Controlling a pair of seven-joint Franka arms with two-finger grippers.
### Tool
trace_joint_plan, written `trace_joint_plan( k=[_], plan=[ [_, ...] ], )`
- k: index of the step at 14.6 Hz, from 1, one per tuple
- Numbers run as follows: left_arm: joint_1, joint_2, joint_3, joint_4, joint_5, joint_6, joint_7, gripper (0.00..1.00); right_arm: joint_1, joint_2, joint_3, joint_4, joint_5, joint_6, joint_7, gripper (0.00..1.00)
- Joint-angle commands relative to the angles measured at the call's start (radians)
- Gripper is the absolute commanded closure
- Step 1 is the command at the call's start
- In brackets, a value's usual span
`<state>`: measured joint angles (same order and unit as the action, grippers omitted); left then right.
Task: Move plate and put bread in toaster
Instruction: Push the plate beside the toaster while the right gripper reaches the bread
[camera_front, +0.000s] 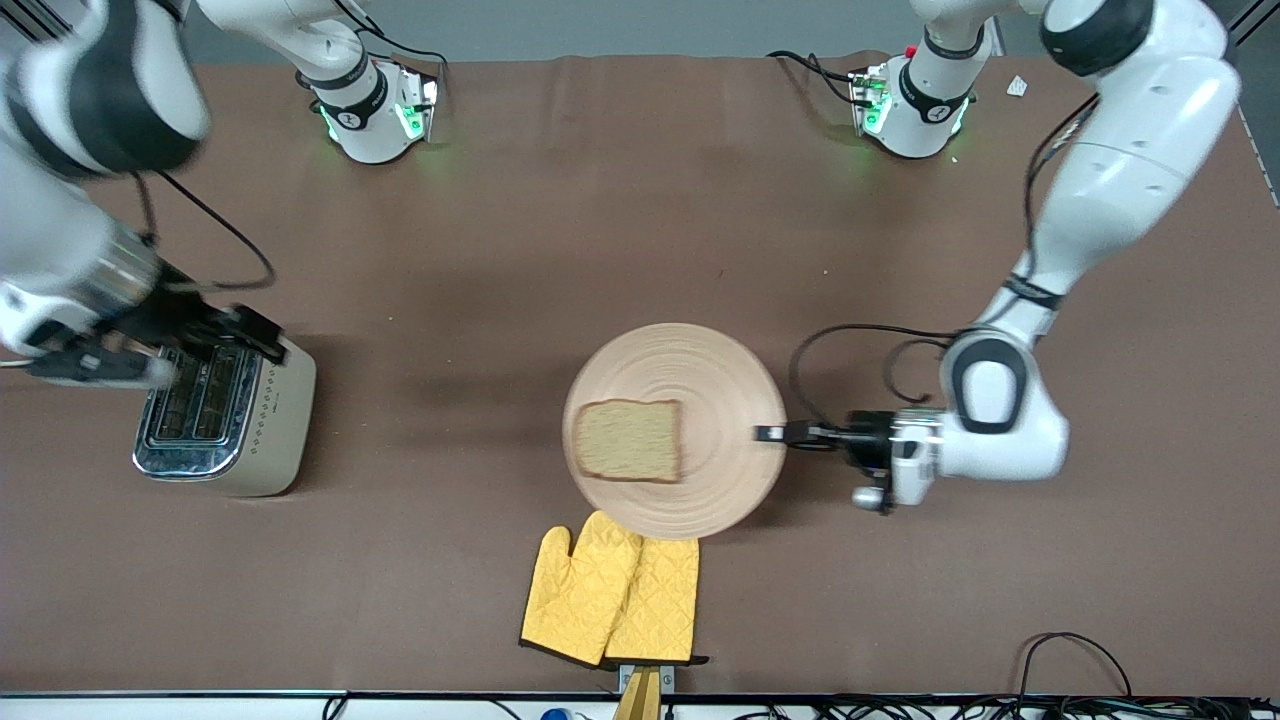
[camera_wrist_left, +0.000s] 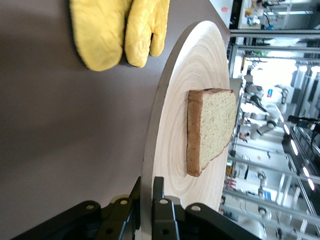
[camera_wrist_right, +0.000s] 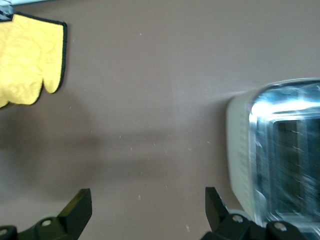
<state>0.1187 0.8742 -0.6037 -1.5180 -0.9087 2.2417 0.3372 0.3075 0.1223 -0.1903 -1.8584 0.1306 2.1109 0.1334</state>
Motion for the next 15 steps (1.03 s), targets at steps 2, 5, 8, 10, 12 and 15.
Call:
trace_joint_plan(
  k=[2, 5, 8, 10, 12, 15],
  plan=[
    [-0.271, 0.049, 0.018, 0.051, -0.081, 0.252, -0.107, 1.0, 0.07, 0.127, 0.0, -0.09, 0.017, 0.243, 0.023, 0.0],
    [-0.405, 0.156, 0.024, 0.149, -0.082, 0.341, -0.122, 1.0, 0.09, 0.226, 0.0, -0.067, 0.081, 0.314, 0.006, 0.0],
    [-0.494, 0.222, 0.024, 0.193, -0.082, 0.456, -0.121, 0.99, 0.091, 0.269, 0.0, -0.056, 0.081, 0.32, -0.008, 0.0],
    [-0.501, 0.229, 0.024, 0.196, -0.082, 0.464, -0.122, 0.87, 0.097, 0.278, 0.0, -0.105, 0.081, 0.308, -0.008, 0.0],
    [-0.49, 0.218, 0.024, 0.191, -0.084, 0.464, -0.147, 0.02, 0.107, 0.235, 0.0, -0.198, 0.081, 0.326, -0.008, 0.0],
    [-0.42, 0.171, 0.024, 0.19, -0.047, 0.432, -0.233, 0.0, 0.156, 0.23, -0.001, -0.269, 0.081, 0.434, -0.008, 0.03]
  ],
)
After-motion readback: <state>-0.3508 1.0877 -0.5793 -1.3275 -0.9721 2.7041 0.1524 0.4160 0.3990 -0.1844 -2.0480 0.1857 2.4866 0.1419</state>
